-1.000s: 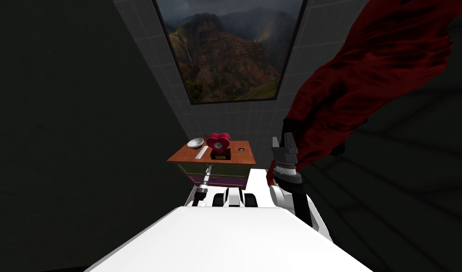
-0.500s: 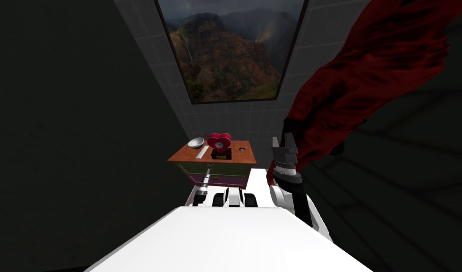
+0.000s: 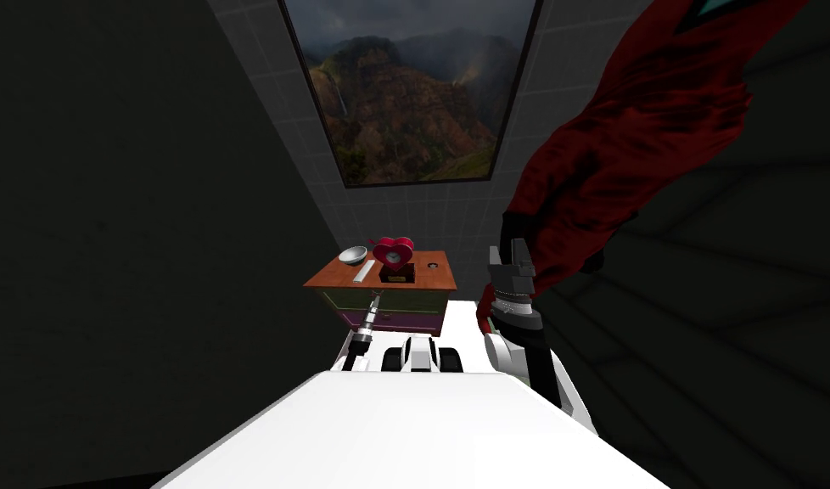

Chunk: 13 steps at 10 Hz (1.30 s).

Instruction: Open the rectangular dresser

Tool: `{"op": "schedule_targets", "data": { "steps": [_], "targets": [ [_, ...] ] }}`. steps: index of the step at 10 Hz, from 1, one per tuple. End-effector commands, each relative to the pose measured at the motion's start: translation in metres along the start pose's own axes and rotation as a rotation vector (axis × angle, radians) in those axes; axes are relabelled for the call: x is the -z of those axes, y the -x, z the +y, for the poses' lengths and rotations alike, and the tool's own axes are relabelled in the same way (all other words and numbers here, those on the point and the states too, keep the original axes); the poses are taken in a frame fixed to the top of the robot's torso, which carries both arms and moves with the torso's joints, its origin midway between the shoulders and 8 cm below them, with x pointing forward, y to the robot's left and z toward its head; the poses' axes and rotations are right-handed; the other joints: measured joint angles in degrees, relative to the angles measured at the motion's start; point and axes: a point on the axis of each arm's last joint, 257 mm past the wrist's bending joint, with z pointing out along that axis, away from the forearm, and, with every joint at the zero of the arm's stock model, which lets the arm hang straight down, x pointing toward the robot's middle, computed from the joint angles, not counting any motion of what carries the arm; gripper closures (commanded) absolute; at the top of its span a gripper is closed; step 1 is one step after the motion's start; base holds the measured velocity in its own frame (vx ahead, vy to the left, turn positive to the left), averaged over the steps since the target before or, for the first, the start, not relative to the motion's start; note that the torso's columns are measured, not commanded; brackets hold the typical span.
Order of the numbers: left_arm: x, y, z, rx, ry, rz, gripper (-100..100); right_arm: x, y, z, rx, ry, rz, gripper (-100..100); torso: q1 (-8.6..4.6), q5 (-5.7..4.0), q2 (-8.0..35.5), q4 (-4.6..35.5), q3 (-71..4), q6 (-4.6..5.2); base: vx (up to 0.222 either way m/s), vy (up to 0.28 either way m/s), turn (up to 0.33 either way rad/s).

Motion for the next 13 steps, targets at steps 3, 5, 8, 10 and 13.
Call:
{"op": "schedule_targets", "data": {
  "steps": [3,5,8,10,13],
  "targets": [
    [-0.02,0.005,0.007,-0.003,0.025,0.027,-100,0.0,0.0,0.0,0.0,0.0,0.0,0,-0.01,0.0,0.0,0.0,0.0,0.0,-0.051,-0.011,-0.012],
    [-0.031,0.008,0.011,-0.005,0.04,0.04,-100,0.0,0.0,0.0,0.0,0.0,0.0,0,0.03,0.01,0.0,0.0,0.0,0.0,-0.036,-0.003,-0.016],
    [-0.046,0.013,0.017,-0.008,0.065,0.058,-100,0.0,0.0,0.0,0.0,0.0,0.0,0,-0.01,0.0,0.1,0.0,0.1,0.0,-0.057,-0.008,-0.017],
    [-0.055,0.016,0.02,-0.009,0.08,0.068,-100,0.0,0.0,0.0,0.0,0.0,0.0,0,0.0,0.0,0.0,0.0,0.0,0.0,-0.053,-0.005,-0.014],
    [-0.067,0.021,0.024,-0.012,0.101,0.08,-100,0.0,0.0,0.0,0.0,0.0,0.0,0,0.0,0.0,0.0,0.0,0.0,0.0,-0.045,-0.01,-0.014]
  ]
}}
